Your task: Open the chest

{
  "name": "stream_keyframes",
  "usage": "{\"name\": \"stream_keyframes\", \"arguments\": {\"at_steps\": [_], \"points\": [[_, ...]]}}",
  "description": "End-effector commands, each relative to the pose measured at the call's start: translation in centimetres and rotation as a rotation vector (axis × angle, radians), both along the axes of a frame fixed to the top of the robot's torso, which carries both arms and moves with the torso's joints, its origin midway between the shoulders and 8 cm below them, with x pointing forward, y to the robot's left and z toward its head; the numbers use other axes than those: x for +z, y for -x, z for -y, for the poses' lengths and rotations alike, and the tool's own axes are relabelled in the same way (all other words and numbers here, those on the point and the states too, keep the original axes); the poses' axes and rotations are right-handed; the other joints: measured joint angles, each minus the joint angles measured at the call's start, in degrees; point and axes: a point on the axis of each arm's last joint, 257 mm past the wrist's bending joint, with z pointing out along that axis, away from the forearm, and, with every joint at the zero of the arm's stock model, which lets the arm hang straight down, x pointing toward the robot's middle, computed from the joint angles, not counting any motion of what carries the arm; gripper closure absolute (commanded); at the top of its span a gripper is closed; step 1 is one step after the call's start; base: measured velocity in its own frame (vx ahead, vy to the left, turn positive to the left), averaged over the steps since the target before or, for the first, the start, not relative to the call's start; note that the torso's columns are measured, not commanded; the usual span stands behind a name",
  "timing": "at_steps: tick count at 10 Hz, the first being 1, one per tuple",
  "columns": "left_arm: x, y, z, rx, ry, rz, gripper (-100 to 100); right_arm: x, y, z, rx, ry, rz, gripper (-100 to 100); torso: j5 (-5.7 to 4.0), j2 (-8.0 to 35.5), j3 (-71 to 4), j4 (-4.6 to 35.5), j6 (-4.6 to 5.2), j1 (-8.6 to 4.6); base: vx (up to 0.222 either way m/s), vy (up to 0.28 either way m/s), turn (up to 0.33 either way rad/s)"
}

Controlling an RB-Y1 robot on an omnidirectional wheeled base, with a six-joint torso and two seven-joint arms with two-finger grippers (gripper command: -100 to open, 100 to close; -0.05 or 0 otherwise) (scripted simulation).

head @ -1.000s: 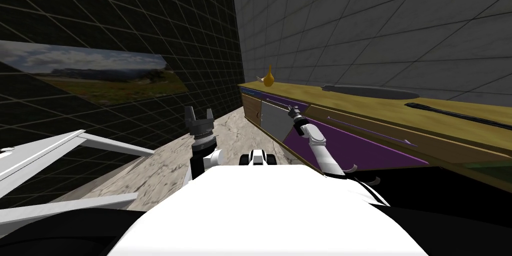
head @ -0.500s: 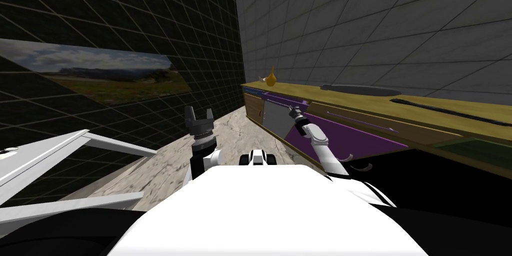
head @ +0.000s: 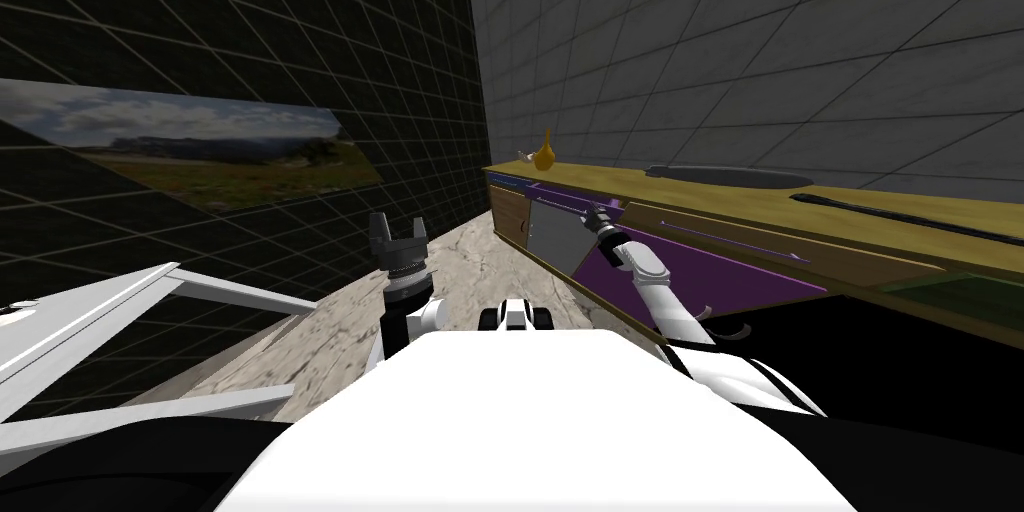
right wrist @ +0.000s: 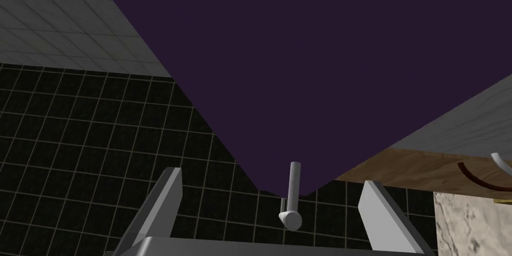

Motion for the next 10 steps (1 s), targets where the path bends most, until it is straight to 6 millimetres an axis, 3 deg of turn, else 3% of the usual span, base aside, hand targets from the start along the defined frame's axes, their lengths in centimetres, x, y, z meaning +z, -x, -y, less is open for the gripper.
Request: {"name": "stream_keyframes", "arguments": {"at_steps": [1, 4, 5, 6, 10], "points": [[0.0, 0.0, 0.0, 0.000, 0.000, 0.000, 0, 1.6, -0.4, 1.6, 0.004, -0.001, 0.000, -100, 0.00, 0.00, 0.01, 0.00, 0.00, -0.02, -0.011, 0.081, -0.017], [0.0, 0.0, 0.0, 0.000, 0.000, 0.000, 0, 3.6, -0.8, 3.5, 0.006, 0.000, 0.002, -100, -0.02, -0.06, -0.04, -0.02, 0.00, -0.06, -0.013, 0.083, -0.018], [0.0, 0.0, 0.0, 0.000, 0.000, 0.000, 0, 3.2, -0.6, 3.1, 0.006, 0.004, 0.001, -100, -0.02, -0.06, -0.04, -0.01, 0.00, -0.09, -0.007, 0.032, -0.014], [0.0, 0.0, 0.0, 0.000, 0.000, 0.000, 0, 3.1, -0.5, 3.2, 0.006, 0.000, -0.001, 0, -0.02, -0.05, -0.03, 0.02, -0.04, -0.14, -0.001, 0.005, -0.002], [0.0, 0.0, 0.0, 0.000, 0.000, 0.000, 0, 3.1, -0.5, 3.2, 0.006, 0.001, -0.002, 0, -0.01, -0.07, -0.04, -0.02, 0.00, -0.05, 0.000, 0.000, 0.000]]}}
